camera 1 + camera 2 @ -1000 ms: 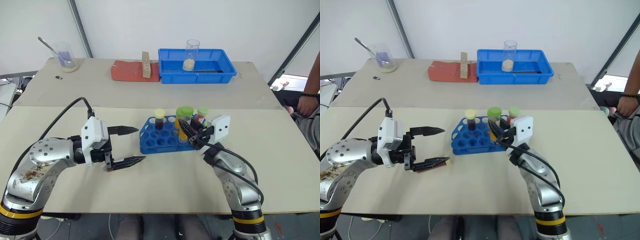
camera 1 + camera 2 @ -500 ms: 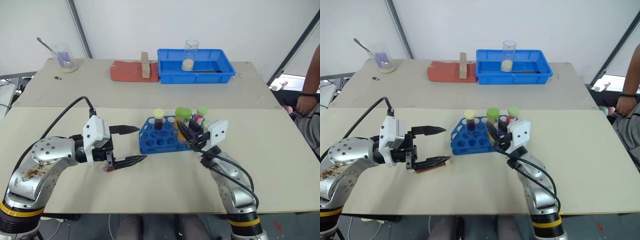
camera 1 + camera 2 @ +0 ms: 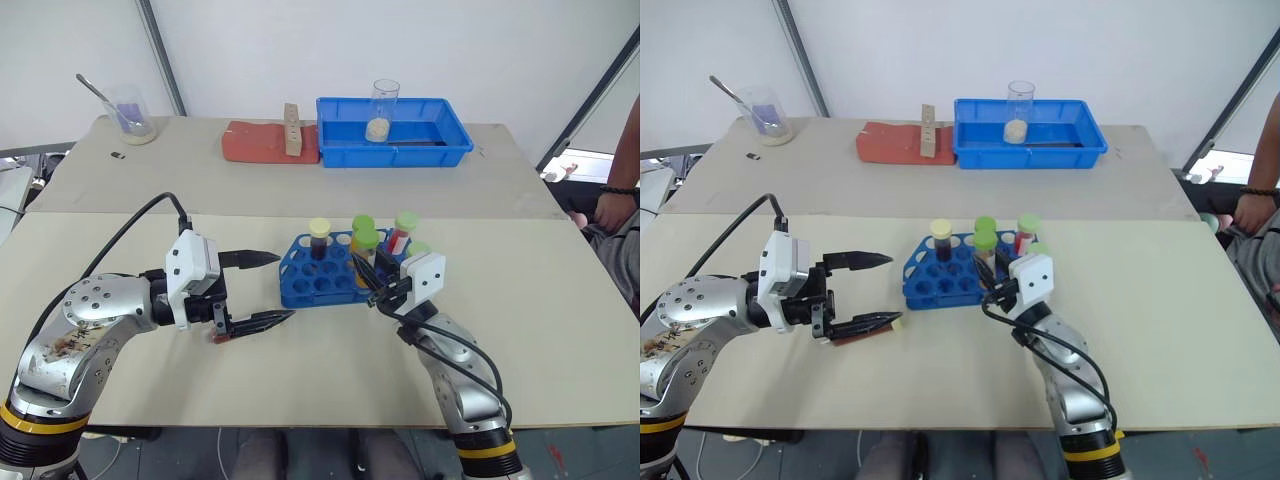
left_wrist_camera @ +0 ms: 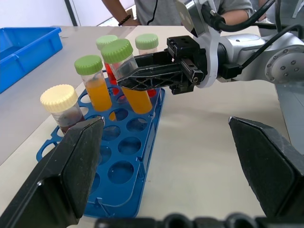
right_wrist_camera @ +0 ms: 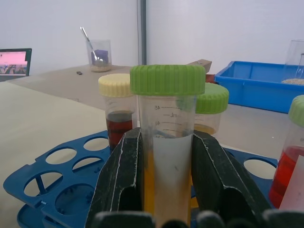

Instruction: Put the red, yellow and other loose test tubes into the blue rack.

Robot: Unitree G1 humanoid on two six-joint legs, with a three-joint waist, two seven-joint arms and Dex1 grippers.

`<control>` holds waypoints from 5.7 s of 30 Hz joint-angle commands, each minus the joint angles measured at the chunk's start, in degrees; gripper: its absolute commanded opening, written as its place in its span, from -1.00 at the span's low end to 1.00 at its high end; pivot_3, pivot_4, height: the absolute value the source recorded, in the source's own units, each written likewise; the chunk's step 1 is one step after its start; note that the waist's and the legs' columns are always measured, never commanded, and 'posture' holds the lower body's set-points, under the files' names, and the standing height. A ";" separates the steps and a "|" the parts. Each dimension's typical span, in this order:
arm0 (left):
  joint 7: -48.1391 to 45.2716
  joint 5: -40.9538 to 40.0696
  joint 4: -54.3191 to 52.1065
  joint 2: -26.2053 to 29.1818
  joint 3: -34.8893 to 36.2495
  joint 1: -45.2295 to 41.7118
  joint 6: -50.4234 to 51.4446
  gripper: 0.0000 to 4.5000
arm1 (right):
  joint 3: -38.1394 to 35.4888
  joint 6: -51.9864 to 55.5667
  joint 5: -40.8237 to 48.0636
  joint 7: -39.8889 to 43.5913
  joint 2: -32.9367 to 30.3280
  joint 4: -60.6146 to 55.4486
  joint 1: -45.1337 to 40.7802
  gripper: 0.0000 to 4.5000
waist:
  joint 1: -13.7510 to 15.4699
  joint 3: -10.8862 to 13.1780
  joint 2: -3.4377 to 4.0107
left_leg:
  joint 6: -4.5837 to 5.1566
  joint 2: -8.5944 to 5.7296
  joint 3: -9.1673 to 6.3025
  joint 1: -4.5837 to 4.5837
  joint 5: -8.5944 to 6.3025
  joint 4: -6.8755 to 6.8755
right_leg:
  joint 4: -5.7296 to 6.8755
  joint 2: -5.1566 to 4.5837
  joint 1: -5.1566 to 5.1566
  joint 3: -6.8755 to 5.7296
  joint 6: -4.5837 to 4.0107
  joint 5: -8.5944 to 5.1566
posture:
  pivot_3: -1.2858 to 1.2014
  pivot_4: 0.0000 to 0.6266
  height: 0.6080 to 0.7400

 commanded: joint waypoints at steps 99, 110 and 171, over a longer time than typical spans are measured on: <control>12.87 12.14 10.97 -26.74 -5.99 -14.25 0.94 -0.60 | -20.15 41.04 41.30 22.82 -47.59 -33.39 1.64 1.00 | 1.24 0.13 -0.20 | 0.11 -0.14 -0.17 -0.31 -0.05 0.77 | 0.00 -0.05 0.18 0.05 0.34 0.19 | 0.03 -0.52 0.83; 16.52 19.33 19.63 -34.61 -12.90 -13.02 -12.70 -0.60 | -22.00 41.50 41.61 23.10 -48.75 -34.72 3.82 1.00 | 1.56 0.13 -0.20 | 0.15 -0.16 -0.16 -0.34 -0.01 0.97 | -0.10 -0.05 0.27 0.09 0.31 0.15 | 0.03 -0.52 0.83; 21.90 23.01 26.59 -37.53 -14.10 -4.24 -26.92 -0.60 | -20.52 41.60 40.89 18.51 -46.02 -36.38 3.90 1.00 | 0.59 0.13 -0.20 | 0.16 -0.10 -0.16 -0.34 -0.01 0.83 | -0.18 0.00 0.24 0.09 0.38 0.06 | 0.03 -0.52 0.83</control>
